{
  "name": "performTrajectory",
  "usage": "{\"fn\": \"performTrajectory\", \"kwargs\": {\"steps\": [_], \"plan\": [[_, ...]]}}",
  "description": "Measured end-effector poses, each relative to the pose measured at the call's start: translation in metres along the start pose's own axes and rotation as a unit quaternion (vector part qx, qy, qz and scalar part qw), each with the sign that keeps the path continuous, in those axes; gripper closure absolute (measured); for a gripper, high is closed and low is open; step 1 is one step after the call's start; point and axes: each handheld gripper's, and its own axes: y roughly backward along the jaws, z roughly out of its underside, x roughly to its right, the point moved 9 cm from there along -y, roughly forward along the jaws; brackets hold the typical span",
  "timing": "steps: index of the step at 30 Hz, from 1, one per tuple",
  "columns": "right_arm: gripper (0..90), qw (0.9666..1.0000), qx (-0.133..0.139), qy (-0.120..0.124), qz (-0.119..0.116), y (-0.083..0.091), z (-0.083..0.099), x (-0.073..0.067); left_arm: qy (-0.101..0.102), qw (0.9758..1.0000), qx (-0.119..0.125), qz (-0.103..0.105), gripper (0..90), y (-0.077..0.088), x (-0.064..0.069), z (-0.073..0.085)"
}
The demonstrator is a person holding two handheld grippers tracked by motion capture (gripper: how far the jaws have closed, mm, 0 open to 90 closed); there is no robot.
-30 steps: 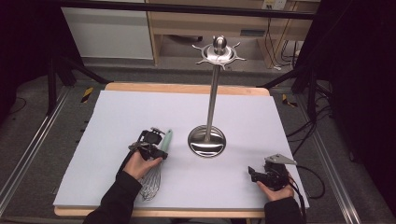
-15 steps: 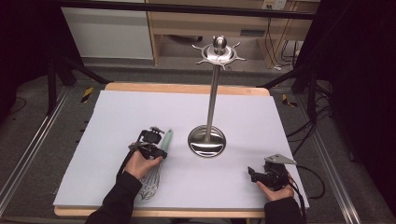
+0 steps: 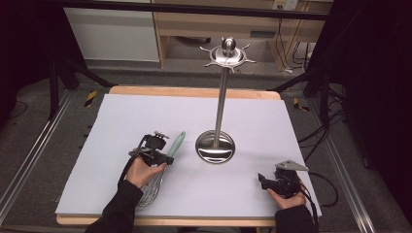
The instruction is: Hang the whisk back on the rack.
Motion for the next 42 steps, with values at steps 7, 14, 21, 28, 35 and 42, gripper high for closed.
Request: {"fn": "performTrajectory", "kwargs": {"steps": [7, 14, 21, 28, 35, 42], "plan": [[24.9, 1.0000, 0.001, 0.000, 0.000, 0.000, 0.000, 0.000, -0.010, 0.9991, 0.040, 0.010, 68.6, 0.017, 0.005, 0.001], [24.9, 1.0000, 0.000, 0.000, 0.000, 0.000, 0.000, 0.000, -0.015, 0.9978, 0.063, 0.013, 68.7, 0.029, 0.007, 0.003], [24.8, 1.0000, -0.002, 0.003, -0.001, 0.000, 0.000, 0.000, -0.021, 0.9963, 0.082, 0.015, 68.7, 0.038, 0.006, 0.007], [24.8, 1.0000, -0.001, 0.007, 0.003, 0.000, 0.000, 0.000, -0.020, 0.9924, 0.120, 0.016, 68.8, 0.052, 0.005, 0.007], [24.7, 1.0000, 0.001, 0.008, 0.003, 0.002, 0.001, 0.000, -0.016, 0.9881, 0.152, 0.014, 68.8, 0.067, 0.003, 0.009], [24.5, 0.9999, 0.002, 0.011, 0.002, 0.002, 0.001, -0.001, -0.017, 0.9858, 0.167, 0.014, 68.9, 0.077, 0.002, 0.008]]}}
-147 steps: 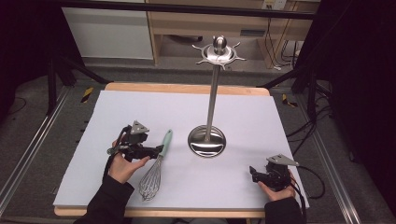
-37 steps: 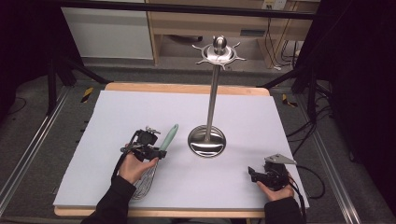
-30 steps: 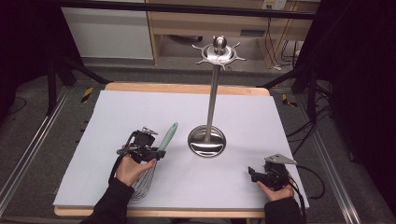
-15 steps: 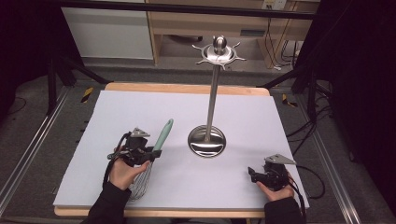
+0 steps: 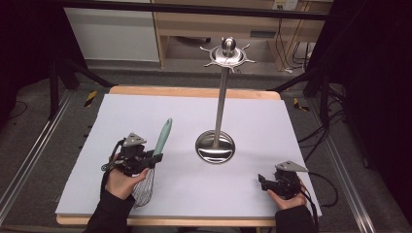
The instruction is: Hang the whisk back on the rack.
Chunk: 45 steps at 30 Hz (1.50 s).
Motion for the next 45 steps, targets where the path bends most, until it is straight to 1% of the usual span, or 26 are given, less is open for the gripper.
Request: {"fn": "performTrajectory", "kwargs": {"steps": [11, 12, 14, 18, 22, 23, 24, 28, 29, 30, 31, 33, 35, 36, 41, 45], "plan": [[24.5, 1.0000, 0.000, 0.000, 0.000, 0.000, 0.000, 0.000, -0.001, 0.9991, 0.042, -0.003, 68.9, 0.019, 0.000, -0.011], [24.5, 1.0000, 0.000, 0.000, 0.000, 0.000, 0.000, 0.000, -0.003, 0.9987, 0.051, -0.004, 68.9, 0.021, 0.000, -0.013], [24.5, 1.0000, 0.000, 0.000, 0.000, 0.000, 0.000, 0.000, -0.002, 0.9986, 0.052, -0.004, 68.9, 0.023, 0.000, -0.014], [24.4, 1.0000, 0.000, 0.000, 0.000, 0.000, 0.000, 0.000, -0.003, 0.9977, 0.068, -0.006, 68.9, 0.028, 0.000, -0.018], [24.2, 1.0000, 0.001, 0.000, 0.000, 0.000, 0.000, 0.000, -0.005, 0.9970, 0.077, -0.007, 68.9, 0.033, -0.001, -0.021], [23.8, 1.0000, 0.002, -0.003, 0.004, 0.000, 0.000, 0.001, -0.004, 0.9968, 0.080, -0.007, 68.9, 0.034, -0.001, -0.021], [23.6, 1.0000, 0.006, -0.005, 0.003, 0.000, -0.001, 0.001, -0.004, 0.9967, 0.081, -0.007, 68.9, 0.034, -0.001, -0.022], [23.3, 0.9999, 0.010, -0.007, 0.004, 0.001, -0.002, 0.001, -0.006, 0.9956, 0.093, -0.010, 68.9, 0.038, -0.002, -0.026], [23.3, 0.9999, 0.010, -0.007, 0.004, 0.001, -0.002, 0.001, -0.006, 0.9956, 0.093, -0.010, 68.9, 0.038, -0.002, -0.026], [23.4, 0.9999, 0.010, -0.006, 0.002, 0.001, -0.002, 0.001, -0.007, 0.9950, 0.098, -0.012, 68.9, 0.039, -0.003, -0.028], [23.4, 0.9999, 0.010, -0.006, 0.002, 0.001, -0.002, 0.001, -0.007, 0.9950, 0.098, -0.012, 68.9, 0.039, -0.003, -0.028], [23.3, 0.9999, 0.010, -0.005, 0.002, 0.001, -0.002, 0.001, -0.009, 0.9943, 0.105, -0.012, 68.9, 0.041, -0.002, -0.033], [23.4, 0.9999, 0.010, -0.006, 0.001, 0.001, -0.002, 0.001, -0.009, 0.9941, 0.107, -0.011, 68.9, 0.042, -0.002, -0.035], [23.4, 0.9999, 0.010, -0.006, 0.001, 0.001, -0.002, 0.001, -0.010, 0.9935, 0.113, -0.011, 68.9, 0.043, -0.002, -0.037], [23.3, 0.9999, 0.010, -0.003, 0.005, 0.001, -0.002, 0.003, -0.013, 0.9920, 0.125, -0.008, 68.9, 0.048, 0.001, -0.047], [23.2, 0.9999, 0.011, -0.006, 0.003, 0.000, -0.003, 0.002, -0.015, 0.9908, 0.134, -0.006, 68.9, 0.051, 0.001, -0.054]]}}
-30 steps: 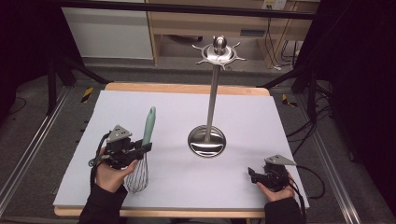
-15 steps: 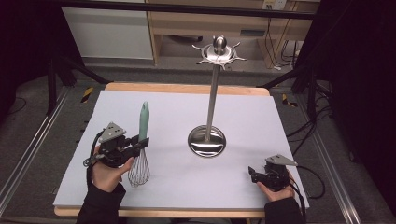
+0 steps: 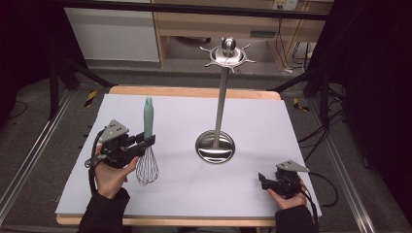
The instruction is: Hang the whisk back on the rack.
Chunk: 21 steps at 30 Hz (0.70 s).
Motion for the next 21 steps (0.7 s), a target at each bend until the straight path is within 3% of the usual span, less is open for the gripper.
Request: {"fn": "performTrajectory", "kwargs": {"steps": [21], "plan": [[23.3, 1.0000, 0.004, -0.006, 0.001, 0.001, -0.001, 0.001, -0.022, 0.9991, 0.030, 0.018, 68.9, -0.006, 0.023, -0.046]]}}
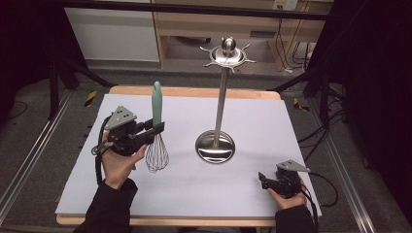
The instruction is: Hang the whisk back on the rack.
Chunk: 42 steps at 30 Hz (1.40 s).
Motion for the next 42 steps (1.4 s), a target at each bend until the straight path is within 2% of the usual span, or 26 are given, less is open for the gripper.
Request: {"fn": "performTrajectory", "kwargs": {"steps": [6, 22, 33, 42], "plan": [[23.4, 1.0000, 0.002, 0.001, -0.001, 0.000, 0.000, 0.000, -0.003, 1.0000, 0.005, 0.005, 68.8, -0.003, 0.005, -0.011], [23.3, 1.0000, 0.002, 0.000, -0.001, 0.000, -0.001, 0.000, -0.006, 0.9998, 0.009, 0.020, 68.8, -0.010, 0.012, -0.023], [23.4, 1.0000, 0.003, 0.002, -0.001, 0.000, -0.001, 0.001, -0.017, 0.9994, 0.014, 0.026, 68.8, -0.012, 0.022, -0.033], [23.4, 1.0000, 0.003, 0.001, -0.002, 0.000, -0.001, 0.000, -0.031, 0.9988, 0.015, 0.035, 68.8, -0.018, 0.035, -0.044]]}}
